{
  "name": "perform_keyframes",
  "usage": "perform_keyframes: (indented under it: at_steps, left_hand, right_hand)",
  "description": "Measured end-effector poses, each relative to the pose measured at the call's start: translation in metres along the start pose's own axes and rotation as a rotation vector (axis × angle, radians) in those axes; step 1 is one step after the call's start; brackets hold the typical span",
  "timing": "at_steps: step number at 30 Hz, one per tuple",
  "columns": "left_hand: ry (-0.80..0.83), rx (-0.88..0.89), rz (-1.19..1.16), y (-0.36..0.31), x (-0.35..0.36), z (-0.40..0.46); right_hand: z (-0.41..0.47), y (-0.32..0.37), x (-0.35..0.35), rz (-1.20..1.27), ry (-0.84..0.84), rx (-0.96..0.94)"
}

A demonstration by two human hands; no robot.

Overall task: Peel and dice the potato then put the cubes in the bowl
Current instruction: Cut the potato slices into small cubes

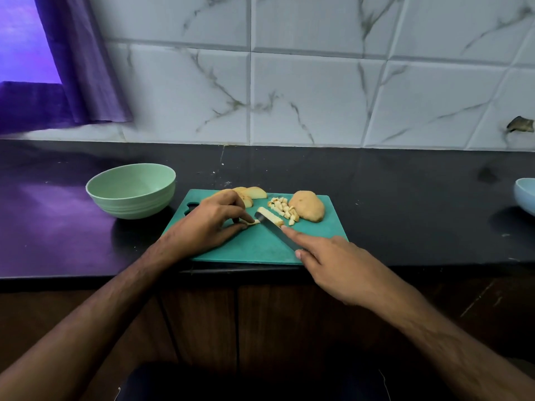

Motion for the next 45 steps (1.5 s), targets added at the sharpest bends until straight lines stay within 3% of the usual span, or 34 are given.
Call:
perform_keyframes:
  at_steps: [11,18,27,34,45]
  left_hand:
    - [-0.021,-0.037,-0.086,0.005,-0.002,-0.002]
    - [-0.037,-0.058,-0.106,0.006,-0.002,-0.003]
    - [-0.045,-0.028,-0.150,0.007,-0.004,-0.002]
    - [-0.047,-0.043,-0.127,0.007,-0.004,-0.002]
    - [-0.043,-0.070,-0.172,0.010,-0.003,-0.003]
  right_hand:
    - [-0.002,0.012,0.003,-0.204,-0.056,-0.003]
    - [-0.002,0.007,-0.007,0.239,0.010,-0.029]
    - [-0.002,0.017,0.005,-0.130,-0.055,-0.008]
    - [0.002,0.010,-0.008,0.021,-0.056,-0.037]
    - [0.003,0.012,0.000,-0.020,-0.053,-0.029]
Point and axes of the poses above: each hand's wrist, its own z-axis towards the middle knuckle, its own x-axis out of the palm, y = z × x, the point moved 5 cm from there along z, towards the middle knuckle, and after that the axes turned 6 degrees about y, right-handed, at the moved point
